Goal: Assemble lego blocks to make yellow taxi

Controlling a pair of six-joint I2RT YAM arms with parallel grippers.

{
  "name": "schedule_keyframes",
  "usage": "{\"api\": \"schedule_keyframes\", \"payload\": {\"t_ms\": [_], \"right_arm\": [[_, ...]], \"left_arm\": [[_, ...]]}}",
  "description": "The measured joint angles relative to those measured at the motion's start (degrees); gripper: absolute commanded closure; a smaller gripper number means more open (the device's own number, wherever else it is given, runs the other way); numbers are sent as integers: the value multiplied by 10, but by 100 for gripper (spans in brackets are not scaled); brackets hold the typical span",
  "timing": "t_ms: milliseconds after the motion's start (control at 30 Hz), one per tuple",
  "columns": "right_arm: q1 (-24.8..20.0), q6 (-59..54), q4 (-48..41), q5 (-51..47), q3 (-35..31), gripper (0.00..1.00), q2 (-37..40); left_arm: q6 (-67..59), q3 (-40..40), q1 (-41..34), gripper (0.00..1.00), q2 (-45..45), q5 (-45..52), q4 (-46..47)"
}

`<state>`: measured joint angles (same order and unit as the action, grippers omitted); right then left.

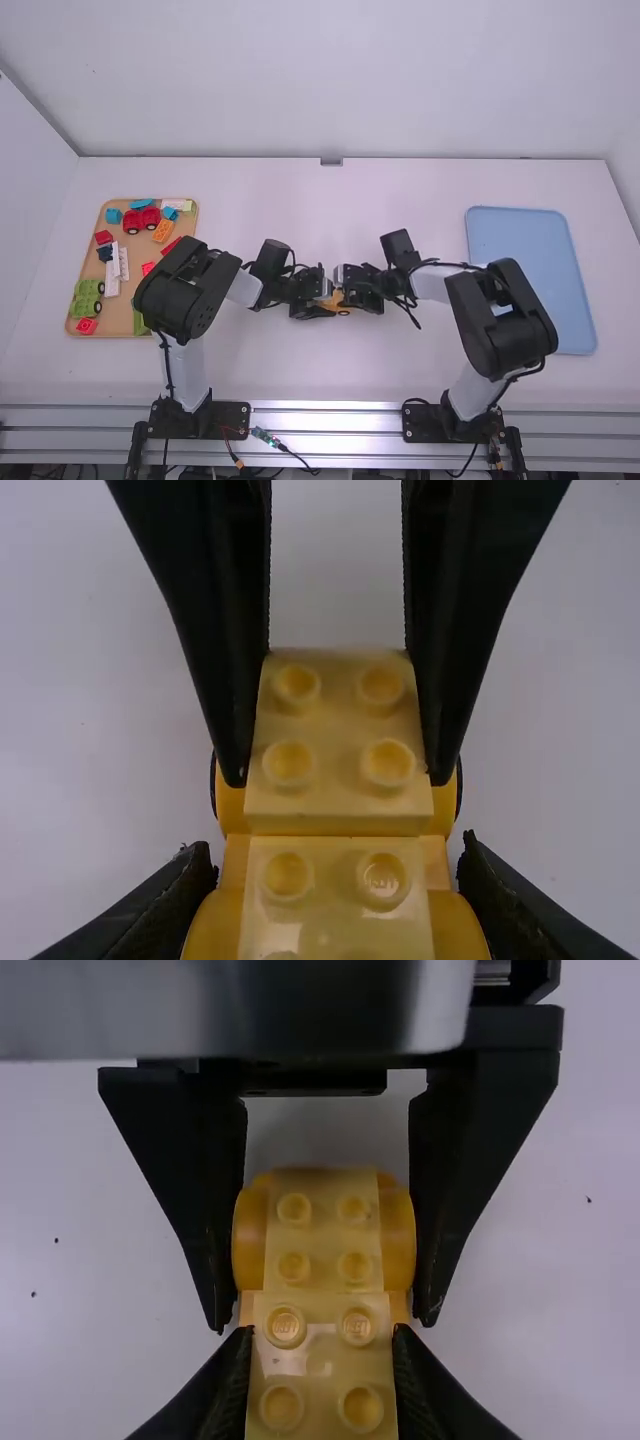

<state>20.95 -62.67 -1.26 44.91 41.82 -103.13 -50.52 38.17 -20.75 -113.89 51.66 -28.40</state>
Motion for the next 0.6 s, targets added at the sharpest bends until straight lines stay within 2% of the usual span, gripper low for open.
{"api": "schedule_keyframes", "payload": {"t_ms": [67, 100, 167, 200, 233, 267, 300, 467, 600], "right_arm": [[3, 1, 0, -5, 0, 70, 0], [3, 2, 0, -6, 0, 58, 0], [3, 4, 1, -7, 0, 50, 0], [4, 3, 3, -6, 0, 24, 0], [4, 4, 3, -6, 0, 10, 0], [4, 4, 2, -5, 0, 5, 0], [4, 4, 3, -5, 0, 2, 0], [1, 4, 21, 10, 0, 2, 0], [-20, -6, 28, 52, 0, 13, 0]], "left_arm": [[-1, 0, 0, 47, 0, 1, 0], [-1, 0, 0, 47, 0, 1, 1], [-1, 0, 0, 47, 0, 1, 0], [-1, 0, 0, 47, 0, 1, 0], [-1, 0, 0, 47, 0, 1, 0], [-1, 0, 0, 47, 0, 1, 0], [-1, 0, 0, 47, 0, 1, 0], [-1, 0, 0, 47, 0, 1, 0], [-1, 0, 0, 47, 0, 1, 0]]}}
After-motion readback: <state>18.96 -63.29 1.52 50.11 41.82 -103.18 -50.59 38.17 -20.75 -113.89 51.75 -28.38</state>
